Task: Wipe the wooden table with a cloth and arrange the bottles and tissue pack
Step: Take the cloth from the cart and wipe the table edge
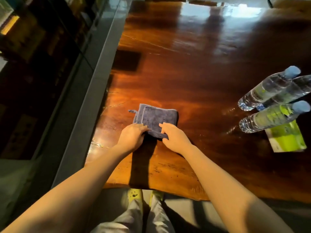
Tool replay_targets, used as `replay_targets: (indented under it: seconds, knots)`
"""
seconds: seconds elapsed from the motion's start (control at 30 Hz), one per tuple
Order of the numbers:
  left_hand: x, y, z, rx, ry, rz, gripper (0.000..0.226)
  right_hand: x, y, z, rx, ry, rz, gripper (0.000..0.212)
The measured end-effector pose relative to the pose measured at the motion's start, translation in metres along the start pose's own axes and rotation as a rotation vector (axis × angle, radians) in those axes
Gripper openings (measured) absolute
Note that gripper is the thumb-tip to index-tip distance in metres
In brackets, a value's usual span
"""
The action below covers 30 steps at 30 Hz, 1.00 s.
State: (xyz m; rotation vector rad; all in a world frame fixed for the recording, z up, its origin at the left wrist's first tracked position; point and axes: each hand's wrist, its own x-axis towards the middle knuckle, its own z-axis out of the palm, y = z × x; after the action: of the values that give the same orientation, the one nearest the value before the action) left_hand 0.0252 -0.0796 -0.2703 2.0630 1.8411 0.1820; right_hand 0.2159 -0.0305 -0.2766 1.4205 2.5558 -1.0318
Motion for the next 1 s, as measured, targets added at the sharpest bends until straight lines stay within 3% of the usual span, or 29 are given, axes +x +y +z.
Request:
replay_targets:
  seconds: [0.13, 0.23, 0.4, 0.53, 0.63, 1.0]
  knots:
    - [-0.016, 0.004, 0.008, 0.036, 0.078, 0.058, 0.031, -0.014, -0.004, 0.011, -0.045, 0.036, -0.040, 0.025]
    - [-0.028, 0.003, 0.016, 0.043, 0.030, 0.020, 0.036, -0.026, -0.009, 0.022, -0.102, 0.083, -0.077, 0.033]
    - [-0.055, 0.002, 0.027, 0.075, 0.007, 0.025, 0.043, -0.019, -0.025, 0.024, -0.206, 0.290, -0.108, 0.036]
    - [-0.078, -0.019, 0.031, 0.067, 0.079, -0.132, 0.061, 0.003, -0.032, 0.032, -0.361, 0.071, -0.182, 0.052]
    - [-0.086, -0.045, 0.031, 0.093, 0.089, -0.256, 0.061, 0.011, -0.031, 0.049, -0.455, -0.040, -0.204, 0.057]
    - [-0.083, -0.070, 0.037, 0.087, 0.147, -0.404, 0.057, 0.047, -0.065, 0.085, -0.550, 0.109, -0.325, 0.056]
